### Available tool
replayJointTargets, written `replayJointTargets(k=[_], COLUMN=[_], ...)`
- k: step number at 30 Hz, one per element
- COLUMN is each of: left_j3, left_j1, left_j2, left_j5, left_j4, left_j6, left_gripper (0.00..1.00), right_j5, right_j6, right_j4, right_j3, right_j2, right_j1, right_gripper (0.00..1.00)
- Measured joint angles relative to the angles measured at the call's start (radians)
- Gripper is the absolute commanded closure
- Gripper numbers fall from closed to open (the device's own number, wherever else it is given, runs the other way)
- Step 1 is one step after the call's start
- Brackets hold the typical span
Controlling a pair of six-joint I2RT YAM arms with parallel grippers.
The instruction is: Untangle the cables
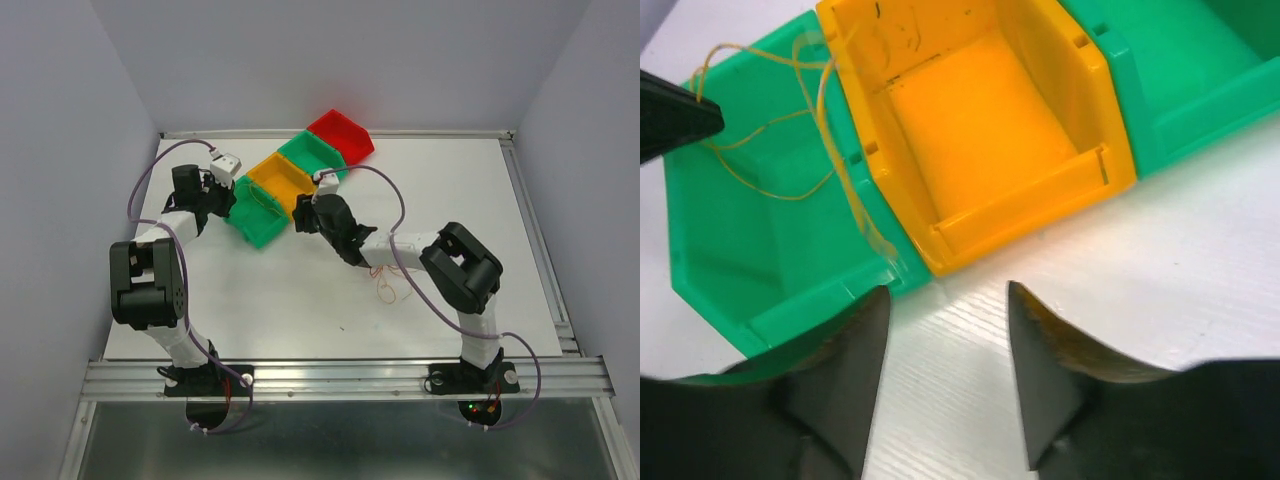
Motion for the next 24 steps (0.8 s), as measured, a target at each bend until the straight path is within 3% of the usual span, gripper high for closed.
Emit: replayJointTargets(k=[1,2,5,6,9,10,11,24], left_j3=[0.0,0.0,0.0,0.0,0.0,0.0,0.0,0.0], left_j1=[0.0,0.0,0.0,0.0,0.0,0.0,0.0,0.0], left_j2=[0.0,0.0,0.0,0.0,0.0,0.0,0.0,0.0], left_j5=[0.0,0.0,0.002,0.004,0.007,0.008,0.008,0.014], left_j4=[0.0,0.0,0.0,0.0,-0.003,-0.004,-0.005,-0.008], left_j6=[0.0,0.0,0.001,0.002,0.005,0.005,0.005,0.012], left_gripper=[1.0,1.0,1.0,1.0,1.0,1.0,1.0,1.0], right_j5=[0.006,0.01,0.018,0.016,-0.01,-0.025,-0.034,-0.11], right_j6=[-0.001,-0.004,-0.006,-0.008,-0.011,-0.016,-0.011,-0.043], right_j4=[0.001,0.001,0.0,0.002,0.002,0.0,-0.002,0.0], right_j3=[-0.008,-0.017,-0.035,-0.036,-0.035,-0.033,-0.029,0.073], right_j2=[-0.005,-0.01,-0.027,-0.027,-0.027,-0.026,-0.024,0.04], right_j1=[0.0,0.0,0.0,0.0,0.0,0.0,0.0,0.0], right_gripper=[0.74,0.82,0.99,0.99,0.65,0.41,0.36,0.41])
